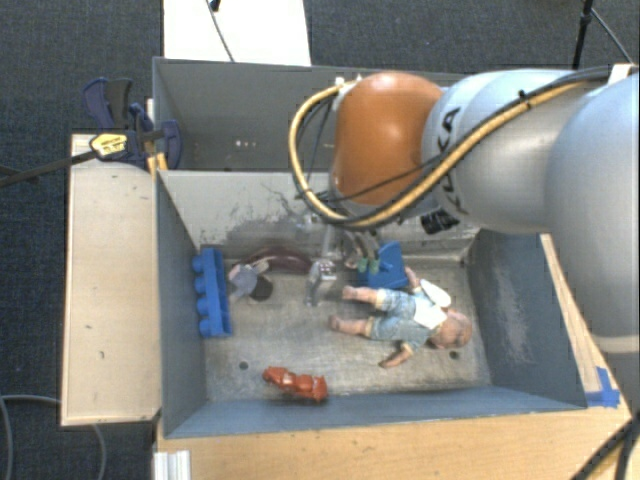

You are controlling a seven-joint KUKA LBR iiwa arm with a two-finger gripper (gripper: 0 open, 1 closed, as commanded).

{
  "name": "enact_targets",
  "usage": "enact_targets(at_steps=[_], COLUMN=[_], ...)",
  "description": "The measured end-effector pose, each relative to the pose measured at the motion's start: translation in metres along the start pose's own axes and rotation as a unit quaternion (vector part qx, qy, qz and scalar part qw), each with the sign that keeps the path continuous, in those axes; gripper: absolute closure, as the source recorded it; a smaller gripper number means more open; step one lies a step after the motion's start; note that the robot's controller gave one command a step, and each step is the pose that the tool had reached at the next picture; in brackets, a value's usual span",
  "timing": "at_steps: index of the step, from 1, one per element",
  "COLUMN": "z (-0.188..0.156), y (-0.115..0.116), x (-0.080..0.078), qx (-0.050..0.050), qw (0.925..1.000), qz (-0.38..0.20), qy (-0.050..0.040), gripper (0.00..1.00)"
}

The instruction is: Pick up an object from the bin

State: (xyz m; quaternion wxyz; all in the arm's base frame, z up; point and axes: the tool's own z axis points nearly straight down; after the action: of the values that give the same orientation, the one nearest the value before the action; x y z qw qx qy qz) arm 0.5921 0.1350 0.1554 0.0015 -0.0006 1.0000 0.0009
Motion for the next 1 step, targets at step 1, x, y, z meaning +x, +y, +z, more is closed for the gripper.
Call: enact_targets(at_steps=[1], z=[0.0649], y=[-0.0705], x=[0.0209], qx=[0.0], qw=[0.9999], qz=[0.012], qy=[-0.0012], gripper=[0.0])
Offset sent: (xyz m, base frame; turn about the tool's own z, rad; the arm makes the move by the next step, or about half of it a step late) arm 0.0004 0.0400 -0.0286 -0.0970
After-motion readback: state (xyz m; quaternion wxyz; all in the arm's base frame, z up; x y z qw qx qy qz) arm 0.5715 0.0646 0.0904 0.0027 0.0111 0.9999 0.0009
